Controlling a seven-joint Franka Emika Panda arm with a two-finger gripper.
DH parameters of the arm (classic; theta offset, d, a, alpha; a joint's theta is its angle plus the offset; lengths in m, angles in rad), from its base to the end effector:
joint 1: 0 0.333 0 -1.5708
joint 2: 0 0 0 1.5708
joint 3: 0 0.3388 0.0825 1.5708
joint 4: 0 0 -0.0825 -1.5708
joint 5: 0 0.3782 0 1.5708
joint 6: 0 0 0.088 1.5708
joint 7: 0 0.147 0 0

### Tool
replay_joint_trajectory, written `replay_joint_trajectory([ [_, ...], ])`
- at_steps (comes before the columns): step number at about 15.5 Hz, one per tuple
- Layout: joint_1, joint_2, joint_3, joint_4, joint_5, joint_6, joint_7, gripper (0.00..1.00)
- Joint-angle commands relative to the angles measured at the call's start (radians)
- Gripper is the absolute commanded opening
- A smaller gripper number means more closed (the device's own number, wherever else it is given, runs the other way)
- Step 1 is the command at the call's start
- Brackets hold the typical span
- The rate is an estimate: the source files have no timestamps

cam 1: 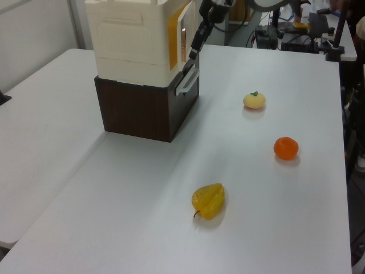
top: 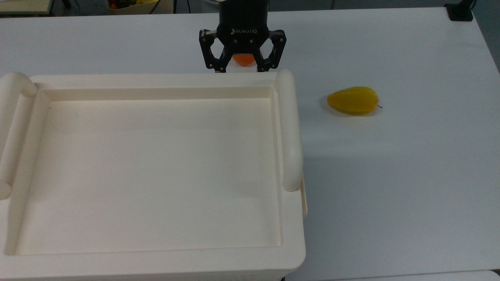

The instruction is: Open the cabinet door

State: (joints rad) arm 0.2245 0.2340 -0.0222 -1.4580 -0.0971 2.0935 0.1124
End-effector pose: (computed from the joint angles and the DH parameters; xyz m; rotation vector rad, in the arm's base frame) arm 0.6701 0.1309 0.5792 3.0369 0.1869 0.6351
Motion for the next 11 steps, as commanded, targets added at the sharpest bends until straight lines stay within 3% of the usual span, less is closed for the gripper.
replay_joint_trajectory([
  [1,0.009,-0.057,-0.002,-0.012,0.003,-0.096,0.023,0.84],
  [4,0.007,-0.113,-0.004,-0.010,0.002,-0.160,0.021,1.00],
  [9,0.007,-0.137,-0.004,0.031,-0.010,-0.130,0.023,1.00],
  [11,0.009,-0.134,-0.004,0.039,-0.010,-0.035,0.023,1.00],
])
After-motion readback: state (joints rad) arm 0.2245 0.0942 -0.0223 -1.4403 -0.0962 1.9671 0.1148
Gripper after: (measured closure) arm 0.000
